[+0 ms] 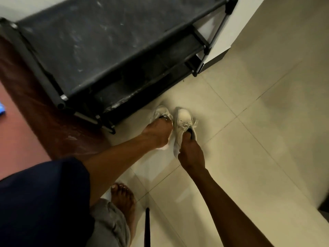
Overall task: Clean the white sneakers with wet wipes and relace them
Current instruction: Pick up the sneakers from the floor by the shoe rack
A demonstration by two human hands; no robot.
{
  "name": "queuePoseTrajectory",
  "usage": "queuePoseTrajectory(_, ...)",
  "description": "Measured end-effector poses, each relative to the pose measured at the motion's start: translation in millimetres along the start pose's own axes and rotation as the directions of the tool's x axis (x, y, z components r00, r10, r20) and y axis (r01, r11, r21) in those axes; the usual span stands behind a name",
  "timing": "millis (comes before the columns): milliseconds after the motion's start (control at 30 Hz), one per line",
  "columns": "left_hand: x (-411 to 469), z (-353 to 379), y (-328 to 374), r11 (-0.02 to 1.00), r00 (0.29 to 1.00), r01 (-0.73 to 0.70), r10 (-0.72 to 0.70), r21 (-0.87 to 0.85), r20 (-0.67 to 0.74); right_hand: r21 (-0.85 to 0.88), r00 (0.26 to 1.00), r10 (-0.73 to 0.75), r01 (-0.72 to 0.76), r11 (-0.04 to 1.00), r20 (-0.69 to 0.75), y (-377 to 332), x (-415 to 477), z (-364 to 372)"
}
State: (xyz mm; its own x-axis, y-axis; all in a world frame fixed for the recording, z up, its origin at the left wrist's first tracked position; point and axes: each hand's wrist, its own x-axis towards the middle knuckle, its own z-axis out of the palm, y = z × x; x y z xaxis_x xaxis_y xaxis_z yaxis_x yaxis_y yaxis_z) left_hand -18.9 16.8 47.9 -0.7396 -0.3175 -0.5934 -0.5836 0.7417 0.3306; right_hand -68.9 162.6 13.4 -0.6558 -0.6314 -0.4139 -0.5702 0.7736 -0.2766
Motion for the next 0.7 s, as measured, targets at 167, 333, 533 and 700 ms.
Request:
queuePoseTrajectory(167, -49, -28, 22, 0.999, 0.988, -0.031, 0.034, 0.019, -0.15, -0.007, 0.996, 0.002, -0.003, 1.0, -0.094, -25, -20, -49)
queuePoseTrajectory(333, -112, -60, 35, 0.996, 0.947, -0.004, 0.032, 0.086, -0.32, -0.107, 0.984, -0.039, 0.021, 0.994, -0.172, -53, -47, -111)
queuePoseTrajectory(533, -187, -99, 47, 0.999, 0.874, 0.04, -0.02, 0.03, -0.486, -0.184, 0.932, -0.164, 0.108, 0.977, -0.325, -92, -95, -175)
queuePoseTrajectory(700, -254, -125, 49, 0.999, 0.786, 0.035, -0.018, 0.016, -0.618, -0.206, 0.839, -0.287, 0.213, 0.955, -0.462, -140, -141, -214)
